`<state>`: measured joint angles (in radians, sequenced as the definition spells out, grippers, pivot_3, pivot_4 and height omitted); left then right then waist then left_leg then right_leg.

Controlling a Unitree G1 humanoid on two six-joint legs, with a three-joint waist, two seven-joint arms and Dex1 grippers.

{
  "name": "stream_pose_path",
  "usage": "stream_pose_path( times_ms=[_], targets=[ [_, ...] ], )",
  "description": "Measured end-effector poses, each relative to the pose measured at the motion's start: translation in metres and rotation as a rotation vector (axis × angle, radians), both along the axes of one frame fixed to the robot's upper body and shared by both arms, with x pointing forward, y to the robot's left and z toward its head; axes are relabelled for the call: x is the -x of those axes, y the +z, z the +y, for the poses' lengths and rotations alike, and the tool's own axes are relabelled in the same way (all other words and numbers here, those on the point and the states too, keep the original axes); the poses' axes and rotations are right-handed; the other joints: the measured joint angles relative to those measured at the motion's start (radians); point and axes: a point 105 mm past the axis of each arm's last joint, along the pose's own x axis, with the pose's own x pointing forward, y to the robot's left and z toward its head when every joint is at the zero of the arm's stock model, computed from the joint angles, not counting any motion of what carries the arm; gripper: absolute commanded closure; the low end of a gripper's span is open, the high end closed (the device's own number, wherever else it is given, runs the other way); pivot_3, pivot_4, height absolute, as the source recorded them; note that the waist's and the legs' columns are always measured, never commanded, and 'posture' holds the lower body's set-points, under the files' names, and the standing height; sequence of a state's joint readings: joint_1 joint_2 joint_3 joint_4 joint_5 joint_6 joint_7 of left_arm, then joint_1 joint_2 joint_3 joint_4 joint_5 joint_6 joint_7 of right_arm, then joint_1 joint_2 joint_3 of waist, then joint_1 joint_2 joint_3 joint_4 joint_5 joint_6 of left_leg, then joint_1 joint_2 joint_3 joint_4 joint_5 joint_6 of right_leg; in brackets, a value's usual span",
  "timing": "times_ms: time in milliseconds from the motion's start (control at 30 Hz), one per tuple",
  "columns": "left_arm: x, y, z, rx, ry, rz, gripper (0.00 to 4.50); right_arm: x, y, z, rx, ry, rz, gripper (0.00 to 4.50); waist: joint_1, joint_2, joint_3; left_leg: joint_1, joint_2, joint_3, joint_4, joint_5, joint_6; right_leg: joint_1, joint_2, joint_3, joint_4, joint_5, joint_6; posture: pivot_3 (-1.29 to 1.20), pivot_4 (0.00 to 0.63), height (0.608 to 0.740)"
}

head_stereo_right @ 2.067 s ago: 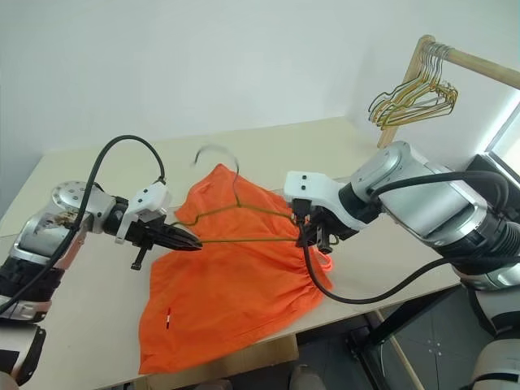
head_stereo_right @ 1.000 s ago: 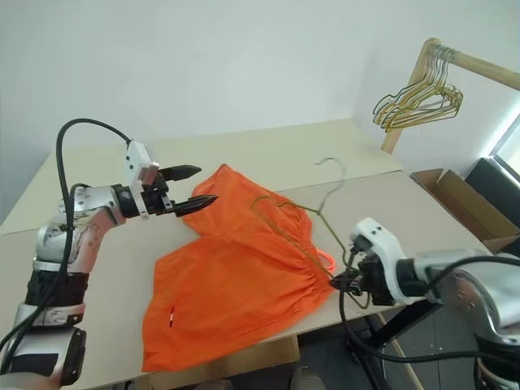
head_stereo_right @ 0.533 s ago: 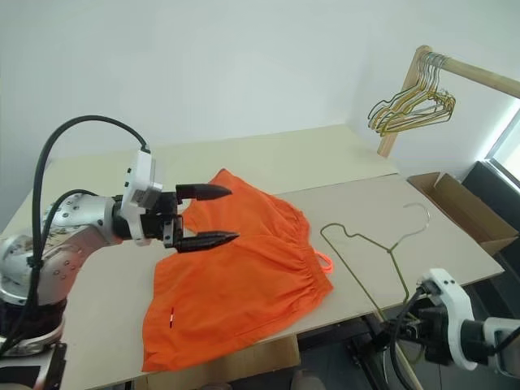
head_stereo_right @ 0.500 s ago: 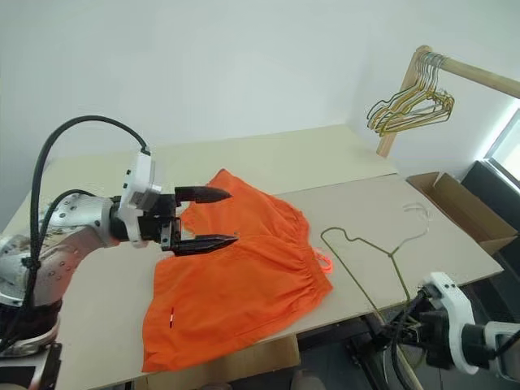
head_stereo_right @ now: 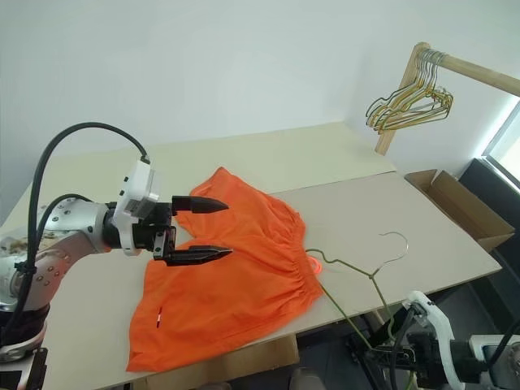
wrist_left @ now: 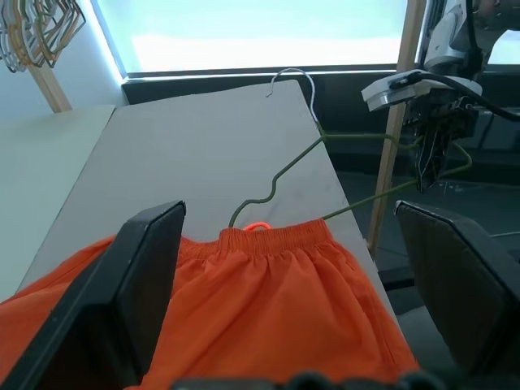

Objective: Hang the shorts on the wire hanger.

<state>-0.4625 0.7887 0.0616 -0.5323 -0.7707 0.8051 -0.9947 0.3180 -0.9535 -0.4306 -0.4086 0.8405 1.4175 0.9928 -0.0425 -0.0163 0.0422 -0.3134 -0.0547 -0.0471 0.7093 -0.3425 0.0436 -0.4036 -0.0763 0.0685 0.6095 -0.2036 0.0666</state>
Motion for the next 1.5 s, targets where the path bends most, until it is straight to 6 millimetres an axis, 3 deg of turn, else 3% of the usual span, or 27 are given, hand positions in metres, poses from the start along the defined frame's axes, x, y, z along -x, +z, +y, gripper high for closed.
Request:
stream_pose_path(
  times_ms=[233,467,767,900,1167,1333,1500],
  targets=[
    [0.001,-0.003,0.004,-0.014,0.004,-0.005,0.03,-0.008,0.006,-0.013,-0.017,-0.015,0.012,4.5,0.012,-0.001,0.003,-0.001,0.0,-0.001,0.0,0.0,0.0,-0.001,0.0,0.0,0.0,0.003,-0.006,-0.04,0.034,0.74],
    [0.0,-0.004,0.007,-0.017,0.013,-0.002,0.03,-0.001,0.015,-0.001,-0.074,0.124,0.107,4.5,0.021,-0.003,0.009,-0.001,0.001,-0.001,0.0,0.0,0.0,-0.001,0.001,-0.001,0.0,0.001,-0.001,-0.02,0.045,0.74],
    [0.003,-0.012,0.017,-0.071,0.001,0.036,0.03,-0.038,0.019,-0.001,-0.142,0.065,0.062,4.5,0.031,-0.002,0.019,-0.005,0.0,-0.002,0.0,0.0,-0.001,-0.006,-0.001,-0.002,0.0,0.004,-0.007,0.0,0.051,0.74],
    [0.002,-0.012,0.021,-0.085,0.003,0.023,0.03,-0.044,0.015,0.002,-0.154,0.043,0.079,4.5,0.039,-0.001,0.021,-0.008,0.0,-0.002,0.0,0.0,-0.001,-0.008,-0.001,-0.002,0.0,0.005,-0.008,0.01,0.052,0.74],
    [0.001,-0.011,0.022,-0.084,0.004,0.012,0.03,-0.043,0.018,-0.007,-0.151,0.004,0.1,4.5,0.051,0.001,0.022,-0.015,0.0,-0.001,0.0,0.0,-0.001,-0.017,-0.001,-0.002,0.001,0.006,-0.009,0.0,0.054,0.74],
    [-0.002,-0.012,0.023,-0.087,0.012,0.014,0.03,-0.017,0.031,-0.007,-0.096,0.16,0.163,4.5,0.052,0.005,0.025,-0.016,0.0,-0.001,0.0,0.0,-0.001,-0.018,0.0,-0.003,0.001,0.006,-0.009,-0.01,0.056,0.74],
    [-0.005,-0.009,0.023,-0.086,0.013,-0.003,0.03,-0.009,0.031,-0.018,-0.027,0.236,0.178,4.5,0.049,0.004,0.028,-0.016,0.0,0.001,0.002,0.0,-0.001,-0.018,-0.001,-0.002,0.0,0.006,-0.008,-0.01,0.055,0.74]
  ],
)
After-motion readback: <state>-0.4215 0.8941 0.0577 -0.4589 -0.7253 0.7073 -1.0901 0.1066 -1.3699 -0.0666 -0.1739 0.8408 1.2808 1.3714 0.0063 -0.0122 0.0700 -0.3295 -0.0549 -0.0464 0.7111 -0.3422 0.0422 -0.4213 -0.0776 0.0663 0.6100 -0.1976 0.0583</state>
